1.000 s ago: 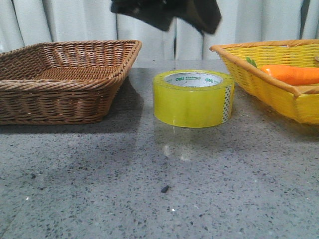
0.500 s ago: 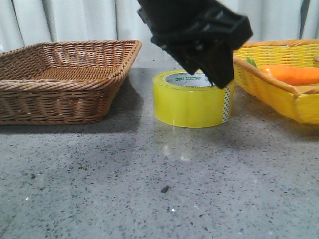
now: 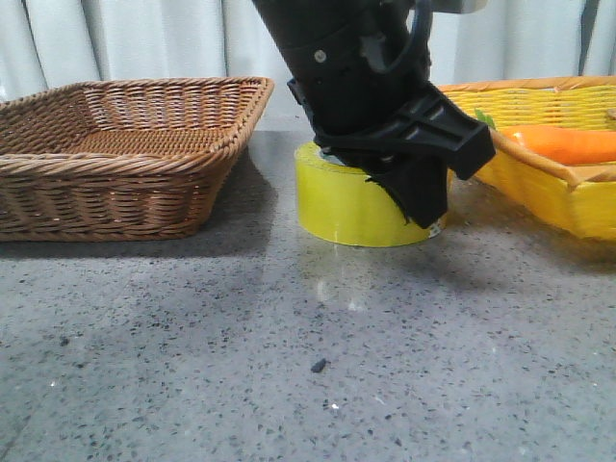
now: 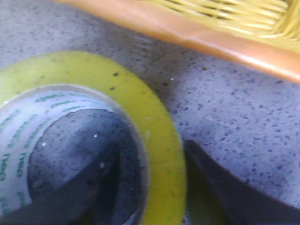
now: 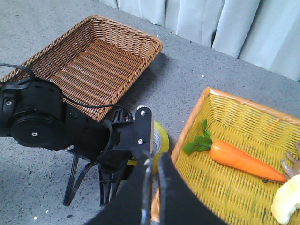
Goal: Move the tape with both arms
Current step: 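Lower the left gripper onto the tape roll and grasp its rim, then lift the tape with the left gripper and place it in the brown basket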
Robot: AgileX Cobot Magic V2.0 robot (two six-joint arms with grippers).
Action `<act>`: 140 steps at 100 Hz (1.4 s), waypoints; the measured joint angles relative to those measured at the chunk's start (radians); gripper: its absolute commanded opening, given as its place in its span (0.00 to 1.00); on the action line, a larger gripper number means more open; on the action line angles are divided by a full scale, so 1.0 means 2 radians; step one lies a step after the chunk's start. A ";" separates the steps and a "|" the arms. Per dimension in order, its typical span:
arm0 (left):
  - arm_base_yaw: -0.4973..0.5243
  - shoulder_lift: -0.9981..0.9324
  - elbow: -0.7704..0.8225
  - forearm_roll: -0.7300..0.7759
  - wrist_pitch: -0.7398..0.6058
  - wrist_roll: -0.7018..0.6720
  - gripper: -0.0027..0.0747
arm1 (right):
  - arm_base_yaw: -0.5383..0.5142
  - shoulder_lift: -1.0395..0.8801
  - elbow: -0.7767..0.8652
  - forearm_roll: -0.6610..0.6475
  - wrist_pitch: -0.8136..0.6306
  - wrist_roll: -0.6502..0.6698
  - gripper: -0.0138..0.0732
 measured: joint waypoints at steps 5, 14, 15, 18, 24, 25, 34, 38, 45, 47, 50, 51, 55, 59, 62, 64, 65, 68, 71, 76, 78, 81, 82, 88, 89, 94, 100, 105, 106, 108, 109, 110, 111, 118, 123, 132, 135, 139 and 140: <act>0.000 0.000 -0.001 0.000 -0.004 0.000 0.11 | 0.000 0.000 0.000 0.000 0.000 0.000 0.07; 0.000 0.000 -0.001 -0.004 -0.004 0.000 0.01 | 0.000 0.000 0.000 0.000 0.000 0.000 0.07; 0.000 0.000 -0.001 -0.004 -0.005 0.000 0.01 | 0.000 0.000 0.000 0.000 0.000 0.000 0.07; 0.000 0.000 -0.001 -0.005 -0.005 0.000 0.01 | 0.000 0.000 0.000 0.000 0.000 0.000 0.07; 0.000 0.000 -0.001 -0.005 -0.005 0.000 0.01 | 0.000 0.000 0.000 0.000 0.000 0.000 0.07; 0.000 0.000 -0.001 -0.005 -0.005 0.000 0.01 | 0.000 0.000 0.000 0.000 0.000 0.000 0.07; 0.000 0.000 -0.001 -0.006 -0.005 0.000 0.01 | 0.000 0.000 0.000 0.000 0.000 0.000 0.07; 0.000 0.000 -0.001 -0.006 -0.005 0.000 0.01 | 0.000 0.000 0.000 0.000 0.000 0.000 0.07; 0.000 0.000 -0.004 -0.006 -0.003 0.000 0.01 | 0.000 0.000 0.000 0.000 0.000 0.000 0.07; 0.000 0.000 -0.005 -0.006 -0.001 0.000 0.01 | 0.000 0.000 0.000 0.000 0.000 0.000 0.07; 0.000 0.000 -0.009 -0.004 0.003 0.000 0.01 | 0.000 0.000 0.000 0.000 0.000 0.000 0.07; 0.000 0.000 -0.011 -0.004 0.005 0.000 0.01 | 0.000 0.000 0.000 0.000 0.001 0.000 0.07; 0.000 0.000 -0.017 -0.004 0.012 0.000 0.01 | 0.000 0.000 0.000 0.000 0.001 0.000 0.07; 0.000 0.000 -0.027 -0.003 0.018 0.000 0.01 | 0.000 0.000 0.000 0.000 0.001 0.000 0.07; 0.000 -0.003 -0.033 -0.001 0.023 0.000 0.01 | 0.000 0.000 0.000 0.000 0.001 0.000 0.07; 0.000 -0.004 -0.039 -0.002 0.026 0.000 0.01 | 0.000 0.000 0.000 0.000 0.002 0.000 0.07; 0.000 -0.005 -0.042 -0.002 0.027 0.000 0.01 | 0.000 0.000 0.000 0.000 0.002 0.000 0.07; 0.000 -0.009 -0.048 0.000 0.030 0.000 0.01 | 0.000 0.000 0.000 0.000 0.002 0.000 0.07; 0.002 -0.016 -0.054 0.000 0.033 0.000 0.01 | 0.000 0.000 0.000 0.000 0.003 0.000 0.07; 0.005 -0.028 -0.060 0.000 0.034 0.000 0.01 | 0.000 0.000 0.000 0.000 0.003 0.000 0.07; 0.008 -0.035 -0.062 0.000 0.035 0.000 0.01 | 0.000 0.000 0.000 0.000 0.004 0.000 0.07; 0.012 -0.044 -0.063 0.000 0.036 0.000 0.01 | 0.000 0.000 0.000 0.000 0.005 0.000 0.07; 0.014 -0.046 -0.065 0.000 0.036 0.000 0.01 | 0.000 0.000 0.000 0.000 0.004 0.000 0.07; 0.030 -0.068 -0.065 0.000 0.044 0.000 0.01 | 0.000 0.000 0.000 0.000 0.004 0.000 0.07; 0.032 -0.070 -0.065 0.000 0.045 0.000 0.01 | 0.000 0.000 0.000 0.000 0.005 0.000 0.07; 0.050 -0.089 -0.065 0.000 0.057 0.000 0.01 | 0.000 0.000 0.000 0.000 0.005 0.000 0.07; 0.076 -0.104 -0.065 0.000 0.073 0.000 0.01 | 0.000 0.000 0.000 0.000 0.005 0.000 0.07; 0.098 -0.116 -0.065 0.000 0.089 0.000 0.01 | 0.000 0.000 0.000 0.000 0.005 0.000 0.07; 0.104 -0.118 -0.065 0.000 0.093 0.000 0.01 | 0.000 0.000 0.000 0.000 0.005 0.000 0.07; 0.110 -0.122 -0.065 0.000 0.097 0.000 0.01 | 0.000 0.000 0.000 0.000 0.005 0.000 0.07; 0.115 -0.123 -0.065 0.000 0.102 0.000 0.01 | 0.000 0.000 0.000 0.000 0.005 0.000 0.07; 0.118 -0.124 -0.065 0.000 0.104 0.000 0.01 | 0.000 0.000 0.000 0.000 0.005 0.000 0.07; 0.124 -0.125 -0.065 0.002 0.108 0.000 0.01 | 0.000 0.000 0.000 0.000 0.005 0.000 0.07; 0.151 -0.129 -0.064 0.005 0.126 0.000 0.01 | 0.000 0.000 0.000 0.000 0.005 0.000 0.07; 0.165 -0.130 -0.056 0.005 0.133 0.000 0.01 | 0.000 0.000 0.000 0.000 0.005 0.000 0.07; 0.184 -0.130 -0.025 0.005 0.132 0.000 0.01 | 0.000 0.000 0.000 0.000 0.005 0.000 0.07; 0.188 -0.130 -0.014 0.004 0.129 0.000 0.01 | 0.000 0.000 0.000 0.000 0.005 0.000 0.07; 0.191 -0.130 0.004 0.004 0.124 0.000 0.01 | 0.000 0.000 0.000 0.000 0.005 0.000 0.07; 0.192 -0.130 0.010 0.004 0.123 0.000 0.01 | 0.000 0.000 0.000 0.000 0.005 0.000 0.07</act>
